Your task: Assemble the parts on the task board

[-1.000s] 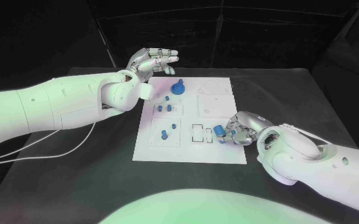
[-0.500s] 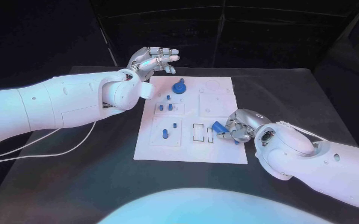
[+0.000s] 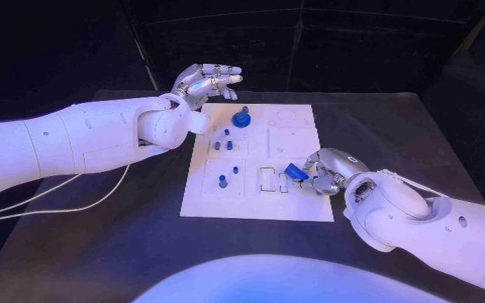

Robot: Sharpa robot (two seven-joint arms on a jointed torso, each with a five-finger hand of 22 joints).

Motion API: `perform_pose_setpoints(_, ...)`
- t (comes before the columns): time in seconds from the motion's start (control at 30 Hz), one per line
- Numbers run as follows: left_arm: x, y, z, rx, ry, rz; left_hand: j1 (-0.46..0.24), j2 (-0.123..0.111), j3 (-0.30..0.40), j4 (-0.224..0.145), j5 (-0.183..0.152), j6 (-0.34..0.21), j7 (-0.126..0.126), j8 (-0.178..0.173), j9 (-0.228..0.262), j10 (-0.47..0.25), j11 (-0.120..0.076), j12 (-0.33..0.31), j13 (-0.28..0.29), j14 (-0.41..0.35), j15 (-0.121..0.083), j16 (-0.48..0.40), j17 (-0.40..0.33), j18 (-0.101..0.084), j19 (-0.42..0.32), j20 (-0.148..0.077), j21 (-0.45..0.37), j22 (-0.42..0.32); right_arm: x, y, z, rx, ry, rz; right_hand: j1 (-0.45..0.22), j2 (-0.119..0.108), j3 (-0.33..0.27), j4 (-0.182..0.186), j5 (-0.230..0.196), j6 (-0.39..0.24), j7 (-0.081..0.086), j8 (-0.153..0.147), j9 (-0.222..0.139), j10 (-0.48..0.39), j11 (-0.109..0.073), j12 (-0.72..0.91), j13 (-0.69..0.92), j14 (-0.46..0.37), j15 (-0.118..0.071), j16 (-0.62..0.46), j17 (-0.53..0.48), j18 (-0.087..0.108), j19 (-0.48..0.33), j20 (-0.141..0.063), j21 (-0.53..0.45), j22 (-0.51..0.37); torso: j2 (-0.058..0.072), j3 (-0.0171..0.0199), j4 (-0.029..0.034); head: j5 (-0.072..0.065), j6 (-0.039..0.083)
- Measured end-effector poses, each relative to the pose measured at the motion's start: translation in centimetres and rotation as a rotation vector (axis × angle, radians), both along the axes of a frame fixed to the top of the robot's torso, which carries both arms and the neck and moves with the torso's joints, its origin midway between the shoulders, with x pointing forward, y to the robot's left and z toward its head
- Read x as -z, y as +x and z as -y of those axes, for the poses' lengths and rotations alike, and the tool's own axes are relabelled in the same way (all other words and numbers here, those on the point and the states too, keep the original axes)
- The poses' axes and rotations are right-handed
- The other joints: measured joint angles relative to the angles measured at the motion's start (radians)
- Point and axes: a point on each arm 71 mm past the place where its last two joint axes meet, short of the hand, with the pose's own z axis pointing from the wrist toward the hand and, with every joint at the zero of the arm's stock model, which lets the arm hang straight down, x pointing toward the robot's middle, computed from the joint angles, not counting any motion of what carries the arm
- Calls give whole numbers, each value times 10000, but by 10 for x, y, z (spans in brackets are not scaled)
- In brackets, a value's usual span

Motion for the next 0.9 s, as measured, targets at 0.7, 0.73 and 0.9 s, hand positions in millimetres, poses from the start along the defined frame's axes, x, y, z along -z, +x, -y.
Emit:
perform_pose_setpoints(0.7, 0, 0, 2, 61, -21, -12, 0, 0, 0, 0, 0, 0, 0, 41, 0, 0, 0, 41, 0, 0, 0, -41, 1, 0, 0, 0, 0, 2, -8, -4, -26, -249, 1298, 200, -579, 500, -220, 353, -192, 422, 72, -219, 127, 217, -146, 67, 13, -19, -198, -3, 7, 0, -2, -145, 28, 0, 9, -9, 50, 44, 15)
perform_pose_setpoints(0.73, 0, 0, 3, 63, -21, -12, 0, 0, 0, 0, 0, 0, 0, 41, 0, 0, 0, 41, 0, 0, 0, -40, 1, 0, 0, 0, 0, 1, -7, -4, -28, -292, 1282, 114, -597, 492, -247, 329, -193, 456, 49, -220, 127, 217, -147, 67, 13, -19, -199, -3, 7, 0, -2, -145, 28, 0, 10, -9, 51, 45, 15)
perform_pose_setpoints(0.9, 0, 0, 3, 78, -28, -17, 0, 0, 0, 0, 0, 0, 0, 41, 0, 0, 0, 41, 0, 0, 0, -41, -8, 0, 0, 0, 0, -7, -2, -4, -38, -481, 1160, -373, -676, 545, -284, 314, -202, 569, 57, -281, 185, 252, -182, 67, 14, 12, -229, -3, 6, 0, 35, -183, 28, -1, 18, -12, 58, 40, 10)
